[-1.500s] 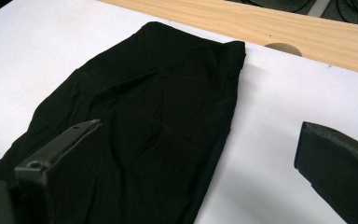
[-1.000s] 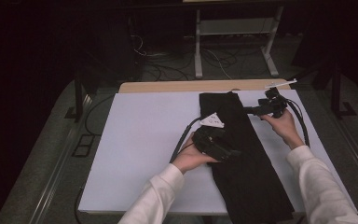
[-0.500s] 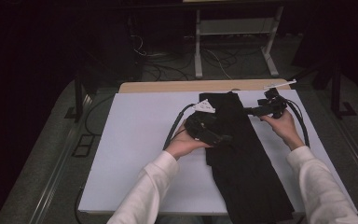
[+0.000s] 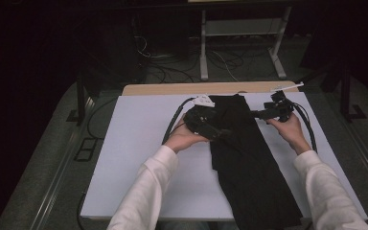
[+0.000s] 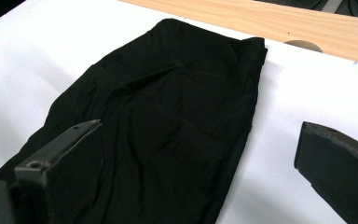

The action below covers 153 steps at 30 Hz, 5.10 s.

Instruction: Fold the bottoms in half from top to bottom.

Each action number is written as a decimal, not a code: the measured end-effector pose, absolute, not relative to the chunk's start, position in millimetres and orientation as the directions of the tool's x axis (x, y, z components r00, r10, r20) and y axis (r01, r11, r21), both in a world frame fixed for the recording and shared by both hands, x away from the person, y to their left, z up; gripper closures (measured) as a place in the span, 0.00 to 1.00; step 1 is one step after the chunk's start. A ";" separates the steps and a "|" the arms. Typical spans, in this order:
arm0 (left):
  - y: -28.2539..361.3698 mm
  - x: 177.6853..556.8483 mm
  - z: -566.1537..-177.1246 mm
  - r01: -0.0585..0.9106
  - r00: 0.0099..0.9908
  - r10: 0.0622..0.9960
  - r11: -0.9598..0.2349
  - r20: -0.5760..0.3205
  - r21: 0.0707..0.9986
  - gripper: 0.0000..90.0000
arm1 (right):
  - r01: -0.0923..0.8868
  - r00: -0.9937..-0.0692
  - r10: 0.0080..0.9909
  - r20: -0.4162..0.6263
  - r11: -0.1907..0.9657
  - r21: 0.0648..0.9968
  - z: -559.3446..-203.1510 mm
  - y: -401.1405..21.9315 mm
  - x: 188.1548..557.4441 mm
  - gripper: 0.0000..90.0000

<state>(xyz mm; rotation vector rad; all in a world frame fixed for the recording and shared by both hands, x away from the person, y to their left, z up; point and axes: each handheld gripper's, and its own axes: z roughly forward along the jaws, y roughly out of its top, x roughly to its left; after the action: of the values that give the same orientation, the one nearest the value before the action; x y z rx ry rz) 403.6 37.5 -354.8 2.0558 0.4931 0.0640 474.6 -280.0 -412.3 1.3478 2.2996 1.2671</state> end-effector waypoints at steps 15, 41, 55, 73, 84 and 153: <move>60.9 438.3 -364.1 0.398 0.863 0.468 -0.402 -0.189 0.825 0.00 | 0.622 -0.563 0.791 0.240 0.213 0.754 -410.5 -282.4 474.3 0.02; 71.4 478.6 -402.7 0.529 0.752 0.589 -0.273 -0.295 0.803 0.00 | 0.646 -0.544 0.791 0.281 0.181 0.741 -425.0 -285.8 479.3 0.02; 62.8 489.1 -428.3 0.612 0.690 0.634 -0.253 -0.349 0.750 0.00 | 0.676 -0.513 0.799 0.314 0.150 0.721 -434.1 -287.7 484.2 0.02; 63.5 497.2 -450.8 0.684 0.650 0.619 -0.222 -0.442 0.695 0.29 | 0.709 -0.488 0.788 0.376 0.106 0.698 -443.9 -293.1 492.0 0.16; 64.0 500.0 -457.1 0.712 0.624 0.621 -0.200 -0.475 0.674 0.47 | 0.733 -0.484 0.789 0.380 0.128 0.667 -446.4 -292.1 497.2 0.31; 63.1 468.7 -455.6 0.712 0.634 0.557 -0.148 -0.537 0.687 0.96 | 0.695 -0.507 0.743 0.436 0.053 0.717 -432.9 -279.1 458.0 0.95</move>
<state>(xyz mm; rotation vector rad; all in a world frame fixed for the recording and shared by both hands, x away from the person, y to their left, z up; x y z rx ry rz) 468.7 63.1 -455.6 1.8238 1.0180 -0.1878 458.0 -279.1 -432.9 1.5334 2.2430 1.4745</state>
